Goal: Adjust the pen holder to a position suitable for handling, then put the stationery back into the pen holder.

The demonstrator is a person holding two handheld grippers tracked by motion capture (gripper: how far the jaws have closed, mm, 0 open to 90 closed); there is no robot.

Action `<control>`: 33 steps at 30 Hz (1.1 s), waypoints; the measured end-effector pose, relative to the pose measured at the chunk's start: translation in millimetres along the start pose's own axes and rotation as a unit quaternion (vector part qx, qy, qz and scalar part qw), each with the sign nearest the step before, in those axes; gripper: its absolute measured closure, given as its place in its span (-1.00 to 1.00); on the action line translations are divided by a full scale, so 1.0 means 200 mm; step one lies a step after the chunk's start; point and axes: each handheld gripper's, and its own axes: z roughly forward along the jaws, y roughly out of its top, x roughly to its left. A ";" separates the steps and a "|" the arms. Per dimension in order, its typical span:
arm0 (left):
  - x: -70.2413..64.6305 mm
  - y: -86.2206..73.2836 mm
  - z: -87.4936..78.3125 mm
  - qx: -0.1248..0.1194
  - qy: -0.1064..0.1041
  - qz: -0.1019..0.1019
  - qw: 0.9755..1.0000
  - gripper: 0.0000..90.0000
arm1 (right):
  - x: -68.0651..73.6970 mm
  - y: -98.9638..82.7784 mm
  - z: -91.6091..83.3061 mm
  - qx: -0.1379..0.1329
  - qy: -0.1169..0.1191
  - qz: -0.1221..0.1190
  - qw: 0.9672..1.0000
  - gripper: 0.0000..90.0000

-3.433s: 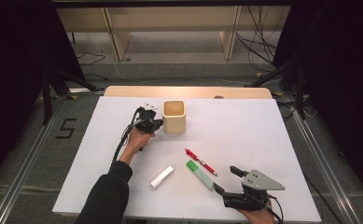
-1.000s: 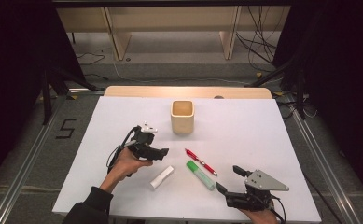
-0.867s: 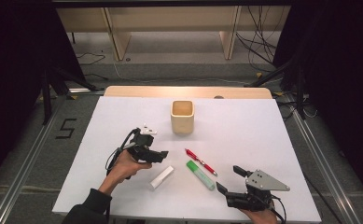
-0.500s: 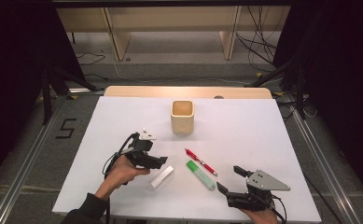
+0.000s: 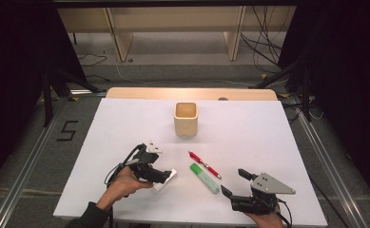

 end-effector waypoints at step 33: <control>-0.08 -0.12 0.05 0.074 0.002 0.003 0.997 -0.15 | 0.02 0.00 0.01 0.004 -0.003 -0.008 1.000 -0.58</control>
